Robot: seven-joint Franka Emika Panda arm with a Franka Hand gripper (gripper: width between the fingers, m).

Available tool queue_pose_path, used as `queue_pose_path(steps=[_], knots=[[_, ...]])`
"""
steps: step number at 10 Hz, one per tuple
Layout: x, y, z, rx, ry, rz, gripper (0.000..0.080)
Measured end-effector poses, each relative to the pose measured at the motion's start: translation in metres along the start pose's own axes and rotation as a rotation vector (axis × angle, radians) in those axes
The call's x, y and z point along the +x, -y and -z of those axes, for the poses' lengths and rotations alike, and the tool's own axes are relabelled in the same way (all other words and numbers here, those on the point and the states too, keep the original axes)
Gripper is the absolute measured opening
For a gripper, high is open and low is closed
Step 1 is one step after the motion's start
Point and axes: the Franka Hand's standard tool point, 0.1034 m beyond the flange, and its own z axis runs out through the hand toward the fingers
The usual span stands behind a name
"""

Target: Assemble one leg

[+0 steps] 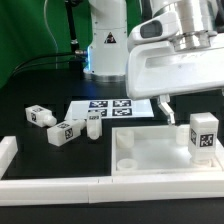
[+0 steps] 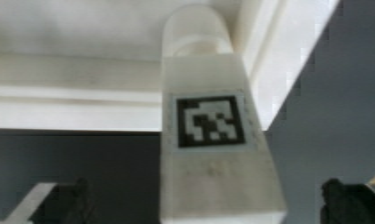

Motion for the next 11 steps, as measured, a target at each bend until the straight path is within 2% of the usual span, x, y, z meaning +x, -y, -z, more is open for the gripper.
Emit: queue_pose_path(steps=[1,3,4,5,6,7,8,10,11], knots=[[0.005,-0.003,-0.001,-0.004,0.086,-0.032,0.0648],[0.007,-0.001,-0.005,0.01,0.242,-0.069,0.0648],[0.005,-0.001,-0.009,0.013,0.274,-0.075,0.0648],[-0.003,0.002,-0.01,0.02,0.375,-0.107,0.0648],[-0.001,0.007,-0.009,0.025,0.427,-0.123,0.0648],[0.008,0.005,-0.012,0.021,0.367,-0.12,0.0648],[0.006,0.004,-0.013,0.017,0.365,-0.136,0.0648],[0.006,0.004,-0.013,0.009,0.365,-0.187,0.0398],[0.006,0.004,-0.013,-0.008,0.366,-0.28,0.0398]])
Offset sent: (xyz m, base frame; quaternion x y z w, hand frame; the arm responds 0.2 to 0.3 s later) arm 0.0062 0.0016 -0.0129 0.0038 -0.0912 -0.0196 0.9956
